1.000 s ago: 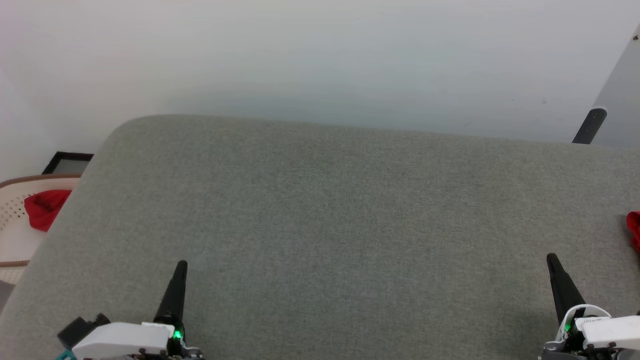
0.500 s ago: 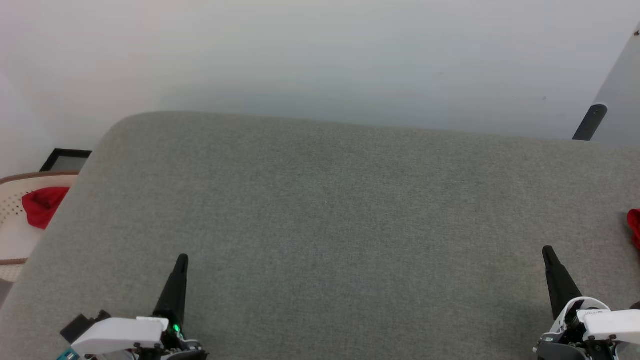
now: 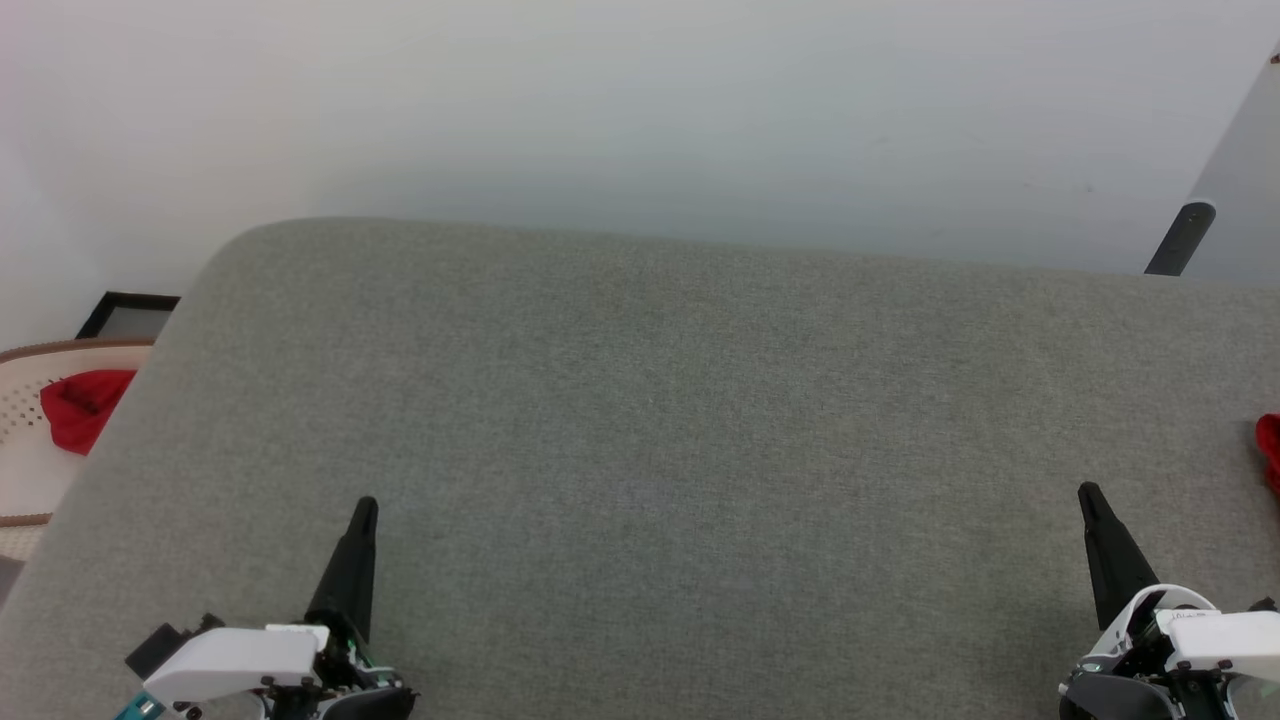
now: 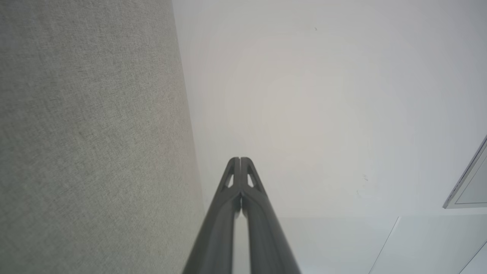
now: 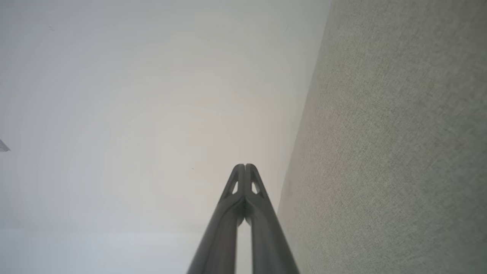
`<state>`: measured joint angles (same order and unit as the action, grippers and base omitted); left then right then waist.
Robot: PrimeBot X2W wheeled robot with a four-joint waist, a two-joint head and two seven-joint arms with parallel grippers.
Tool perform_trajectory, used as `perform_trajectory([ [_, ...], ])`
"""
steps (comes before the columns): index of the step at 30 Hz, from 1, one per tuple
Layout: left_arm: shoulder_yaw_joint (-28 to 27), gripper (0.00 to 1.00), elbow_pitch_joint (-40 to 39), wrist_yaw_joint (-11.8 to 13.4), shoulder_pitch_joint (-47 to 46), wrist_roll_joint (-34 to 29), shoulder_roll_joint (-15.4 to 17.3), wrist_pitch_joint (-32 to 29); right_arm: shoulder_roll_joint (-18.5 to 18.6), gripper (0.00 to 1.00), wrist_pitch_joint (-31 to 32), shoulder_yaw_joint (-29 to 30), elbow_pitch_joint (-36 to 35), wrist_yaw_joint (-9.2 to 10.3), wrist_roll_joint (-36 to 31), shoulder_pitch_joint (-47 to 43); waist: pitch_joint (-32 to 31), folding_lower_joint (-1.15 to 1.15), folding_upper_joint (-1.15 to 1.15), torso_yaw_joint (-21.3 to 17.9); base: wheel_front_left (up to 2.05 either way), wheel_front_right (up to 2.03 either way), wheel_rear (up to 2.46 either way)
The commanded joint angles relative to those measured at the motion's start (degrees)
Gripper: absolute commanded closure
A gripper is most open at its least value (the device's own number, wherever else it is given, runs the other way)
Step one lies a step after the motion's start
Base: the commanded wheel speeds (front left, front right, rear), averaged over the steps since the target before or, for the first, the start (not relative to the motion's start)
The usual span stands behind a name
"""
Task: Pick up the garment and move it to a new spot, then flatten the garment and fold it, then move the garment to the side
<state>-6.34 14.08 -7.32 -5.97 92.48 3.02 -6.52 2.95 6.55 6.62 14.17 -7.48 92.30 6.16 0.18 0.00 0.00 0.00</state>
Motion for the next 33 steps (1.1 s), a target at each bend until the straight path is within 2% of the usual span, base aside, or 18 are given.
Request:
perform_trajectory([
  [1,-0.16,1.00,0.09,-0.31,-0.62,0.11,-0.08,0.00,-0.21,1.00,0.02,-0.17,0.01,-0.02,0.18,0.28,0.00,0.00,0.00,0.00,0.00,0.00,0.00],
  [33,-0.25,1.00,0.07,-0.30,-0.61,-0.01,-0.14,-0.11,-0.20,1.00,0.01,-0.19,-0.02,-0.02,0.20,0.28,0.00,0.00,0.00,0.00,0.00,0.00,0.00],
])
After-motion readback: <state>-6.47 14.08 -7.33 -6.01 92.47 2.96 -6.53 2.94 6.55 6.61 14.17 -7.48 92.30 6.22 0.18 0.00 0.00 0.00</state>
